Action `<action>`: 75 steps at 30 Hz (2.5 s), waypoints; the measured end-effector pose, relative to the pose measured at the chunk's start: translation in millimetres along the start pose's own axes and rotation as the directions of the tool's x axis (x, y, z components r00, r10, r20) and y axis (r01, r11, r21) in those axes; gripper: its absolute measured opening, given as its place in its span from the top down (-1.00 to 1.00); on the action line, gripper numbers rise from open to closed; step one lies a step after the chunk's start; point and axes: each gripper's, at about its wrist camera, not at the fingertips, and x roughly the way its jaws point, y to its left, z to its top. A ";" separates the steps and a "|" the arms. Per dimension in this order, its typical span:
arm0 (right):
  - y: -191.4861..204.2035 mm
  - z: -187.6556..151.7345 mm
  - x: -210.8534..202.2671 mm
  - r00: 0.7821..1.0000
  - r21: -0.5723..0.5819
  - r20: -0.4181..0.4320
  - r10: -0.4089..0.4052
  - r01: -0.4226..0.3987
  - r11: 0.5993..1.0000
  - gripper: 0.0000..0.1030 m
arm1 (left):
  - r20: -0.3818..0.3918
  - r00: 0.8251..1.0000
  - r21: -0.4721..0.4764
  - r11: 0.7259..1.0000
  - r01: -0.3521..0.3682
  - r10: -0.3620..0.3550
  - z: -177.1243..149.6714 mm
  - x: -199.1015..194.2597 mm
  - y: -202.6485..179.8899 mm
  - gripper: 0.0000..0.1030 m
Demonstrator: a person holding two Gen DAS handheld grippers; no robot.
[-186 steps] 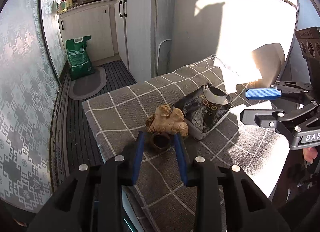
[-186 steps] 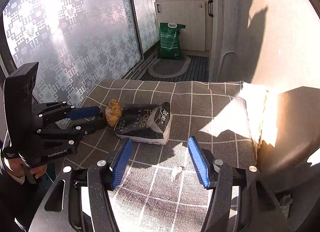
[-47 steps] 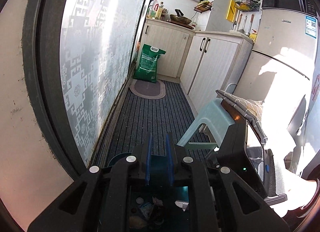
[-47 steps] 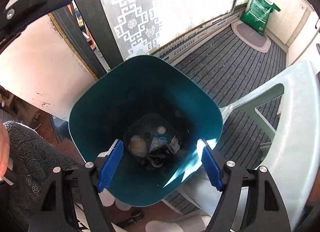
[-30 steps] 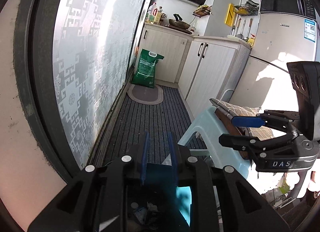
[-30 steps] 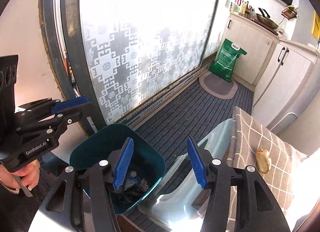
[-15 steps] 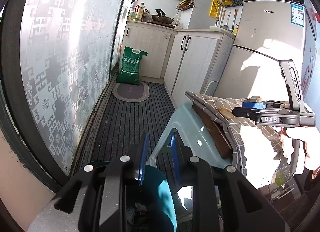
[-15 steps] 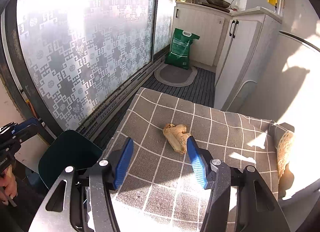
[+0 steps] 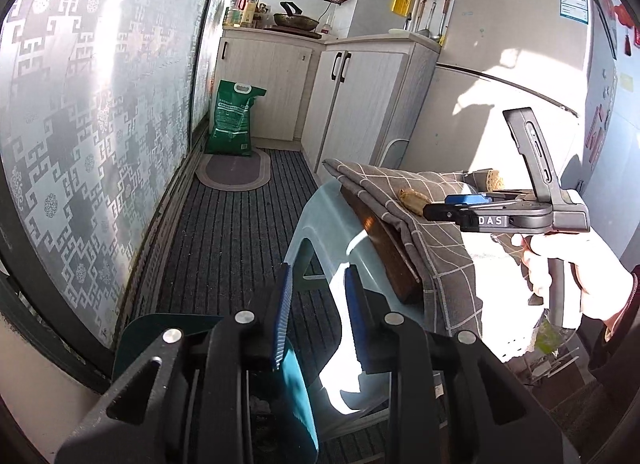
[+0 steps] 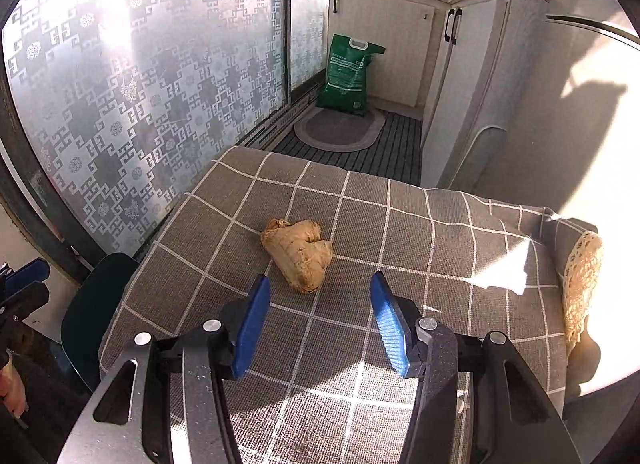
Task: Collect trash
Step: 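Return the right gripper to the cloth and grasp the ginger root, then carry the ginger root over the teal bin and open the right gripper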
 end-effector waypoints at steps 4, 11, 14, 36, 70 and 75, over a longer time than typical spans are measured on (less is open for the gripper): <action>2.1 3.7 7.2 1.000 0.000 -0.006 0.025 -0.025 1.000 0.06 | -0.010 1.000 -0.019 1.000 0.012 -0.012 -1.1 1.9 2.3 0.41; -0.3 7.6 15.8 0.998 0.016 -0.021 0.066 -0.066 0.998 0.35 | -0.013 1.000 -0.023 0.999 0.027 -0.028 -1.1 2.3 0.8 0.39; 2.4 8.5 14.5 0.998 0.002 -0.020 0.062 -0.062 0.998 0.46 | -0.011 1.000 -0.026 0.999 0.029 -0.029 -1.1 1.7 1.3 0.39; 25.2 15.2 -38.8 0.995 -0.064 0.035 0.097 -0.095 0.993 0.57 | 0.007 0.999 -0.029 0.999 0.043 -0.043 1.9 -3.3 5.5 0.33; 212.2 3.4 -5.1 0.904 -0.338 -0.255 0.344 -0.416 0.844 0.58 | -0.152 0.988 -0.090 0.996 0.000 -0.014 -41.0 6.5 76.3 0.62; 221.7 -0.8 11.1 0.894 -0.341 -0.302 0.331 -0.426 0.838 0.57 | -0.207 0.978 -0.076 0.997 -0.013 -0.003 -50.8 13.3 82.7 0.66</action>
